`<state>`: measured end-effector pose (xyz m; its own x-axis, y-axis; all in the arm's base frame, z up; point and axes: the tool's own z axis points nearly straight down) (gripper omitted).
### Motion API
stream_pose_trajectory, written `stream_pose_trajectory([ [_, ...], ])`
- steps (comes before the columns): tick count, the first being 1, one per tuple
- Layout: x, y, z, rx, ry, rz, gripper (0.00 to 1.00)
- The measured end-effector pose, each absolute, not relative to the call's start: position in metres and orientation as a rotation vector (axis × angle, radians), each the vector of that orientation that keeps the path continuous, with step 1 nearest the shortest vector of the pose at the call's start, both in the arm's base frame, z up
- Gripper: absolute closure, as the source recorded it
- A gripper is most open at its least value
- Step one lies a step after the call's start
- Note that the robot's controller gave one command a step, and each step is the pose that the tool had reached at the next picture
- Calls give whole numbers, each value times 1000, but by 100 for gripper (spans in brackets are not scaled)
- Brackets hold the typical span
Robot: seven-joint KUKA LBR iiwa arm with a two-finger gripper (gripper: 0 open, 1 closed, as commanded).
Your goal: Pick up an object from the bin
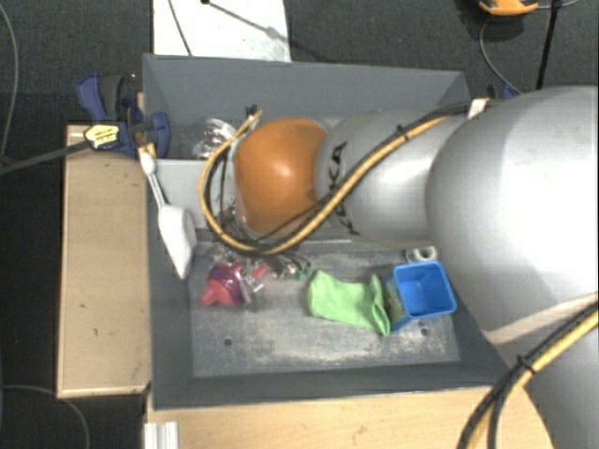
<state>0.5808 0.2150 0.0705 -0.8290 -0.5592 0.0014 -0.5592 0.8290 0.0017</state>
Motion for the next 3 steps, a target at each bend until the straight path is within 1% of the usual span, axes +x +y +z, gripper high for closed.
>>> stream_pose_trajectory([
  [2, 580, 215, 74, 917, -3002, -3, 100],
  [3, 579, 215, 89, 915, -3000, -2, 100],
])
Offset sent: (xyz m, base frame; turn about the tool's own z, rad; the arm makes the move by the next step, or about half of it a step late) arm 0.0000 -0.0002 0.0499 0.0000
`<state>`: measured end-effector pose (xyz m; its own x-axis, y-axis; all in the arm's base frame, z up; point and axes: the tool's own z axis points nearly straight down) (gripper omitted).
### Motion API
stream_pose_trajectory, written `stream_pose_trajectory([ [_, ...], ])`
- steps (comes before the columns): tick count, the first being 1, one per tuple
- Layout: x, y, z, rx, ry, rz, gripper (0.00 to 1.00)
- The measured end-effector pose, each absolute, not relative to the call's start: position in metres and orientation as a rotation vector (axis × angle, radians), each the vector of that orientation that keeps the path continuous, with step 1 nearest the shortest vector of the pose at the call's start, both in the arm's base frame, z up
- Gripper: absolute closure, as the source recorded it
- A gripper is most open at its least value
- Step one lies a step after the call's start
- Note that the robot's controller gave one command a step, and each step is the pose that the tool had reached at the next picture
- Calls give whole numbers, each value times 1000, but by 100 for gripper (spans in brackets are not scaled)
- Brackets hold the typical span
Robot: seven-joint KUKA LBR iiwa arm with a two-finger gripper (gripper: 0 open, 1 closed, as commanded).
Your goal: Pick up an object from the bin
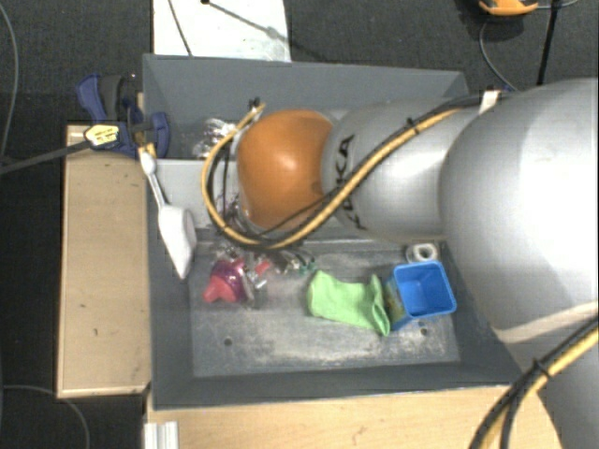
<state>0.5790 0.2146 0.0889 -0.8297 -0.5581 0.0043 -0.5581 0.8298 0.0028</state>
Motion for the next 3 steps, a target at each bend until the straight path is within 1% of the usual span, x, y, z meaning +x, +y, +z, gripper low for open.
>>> stream_pose_trajectory([
  [1, 581, 215, 104, 916, -3008, -2, 100],
  [3, 581, 215, 113, 914, -3009, -2, 100],
])
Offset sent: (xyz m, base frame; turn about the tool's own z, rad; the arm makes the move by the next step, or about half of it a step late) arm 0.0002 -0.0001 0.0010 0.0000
